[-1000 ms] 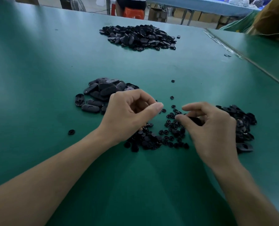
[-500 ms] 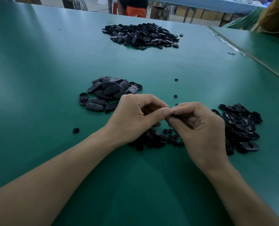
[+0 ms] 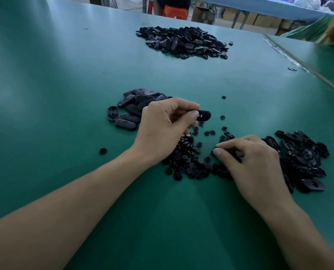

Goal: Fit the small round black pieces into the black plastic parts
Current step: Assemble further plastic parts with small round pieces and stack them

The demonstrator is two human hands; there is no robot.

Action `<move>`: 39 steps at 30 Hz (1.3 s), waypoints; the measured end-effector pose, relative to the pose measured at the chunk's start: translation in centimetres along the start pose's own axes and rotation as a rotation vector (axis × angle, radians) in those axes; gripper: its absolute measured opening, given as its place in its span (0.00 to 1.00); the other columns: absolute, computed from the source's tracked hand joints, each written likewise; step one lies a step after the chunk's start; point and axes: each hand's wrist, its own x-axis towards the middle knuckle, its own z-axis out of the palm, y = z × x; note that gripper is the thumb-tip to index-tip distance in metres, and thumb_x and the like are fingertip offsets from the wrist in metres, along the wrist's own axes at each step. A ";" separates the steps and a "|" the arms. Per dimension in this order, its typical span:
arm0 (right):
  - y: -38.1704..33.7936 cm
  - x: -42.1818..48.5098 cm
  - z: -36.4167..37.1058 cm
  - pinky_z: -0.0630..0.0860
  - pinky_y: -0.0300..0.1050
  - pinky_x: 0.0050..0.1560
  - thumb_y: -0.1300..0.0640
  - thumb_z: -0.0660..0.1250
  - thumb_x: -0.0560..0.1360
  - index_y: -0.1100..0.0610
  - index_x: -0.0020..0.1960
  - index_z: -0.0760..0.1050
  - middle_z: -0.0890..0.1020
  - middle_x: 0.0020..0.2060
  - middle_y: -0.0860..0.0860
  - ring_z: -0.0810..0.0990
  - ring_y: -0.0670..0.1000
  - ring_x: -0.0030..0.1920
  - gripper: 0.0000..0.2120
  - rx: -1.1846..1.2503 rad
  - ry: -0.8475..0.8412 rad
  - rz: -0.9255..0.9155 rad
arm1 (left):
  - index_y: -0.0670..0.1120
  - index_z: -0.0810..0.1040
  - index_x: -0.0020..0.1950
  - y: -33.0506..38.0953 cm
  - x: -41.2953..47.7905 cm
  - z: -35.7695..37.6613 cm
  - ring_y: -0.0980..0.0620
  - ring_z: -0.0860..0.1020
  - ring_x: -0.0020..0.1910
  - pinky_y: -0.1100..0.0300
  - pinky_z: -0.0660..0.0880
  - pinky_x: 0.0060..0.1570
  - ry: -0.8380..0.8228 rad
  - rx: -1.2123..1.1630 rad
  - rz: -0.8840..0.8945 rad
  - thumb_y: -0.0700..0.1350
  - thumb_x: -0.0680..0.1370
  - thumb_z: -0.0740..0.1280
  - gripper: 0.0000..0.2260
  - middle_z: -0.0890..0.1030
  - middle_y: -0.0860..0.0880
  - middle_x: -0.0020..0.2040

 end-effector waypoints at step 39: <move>-0.6 0.4 1.1 0.73 0.25 0.49 0.61 0.73 0.75 0.55 0.56 0.82 0.79 0.42 0.34 0.81 0.36 0.46 0.11 0.295 0.251 -0.206 | 0.56 0.81 0.60 0.6 -0.8 0.1 0.61 0.76 0.38 0.69 0.70 0.40 -0.152 0.286 0.179 0.46 0.74 0.76 0.16 0.82 0.57 0.41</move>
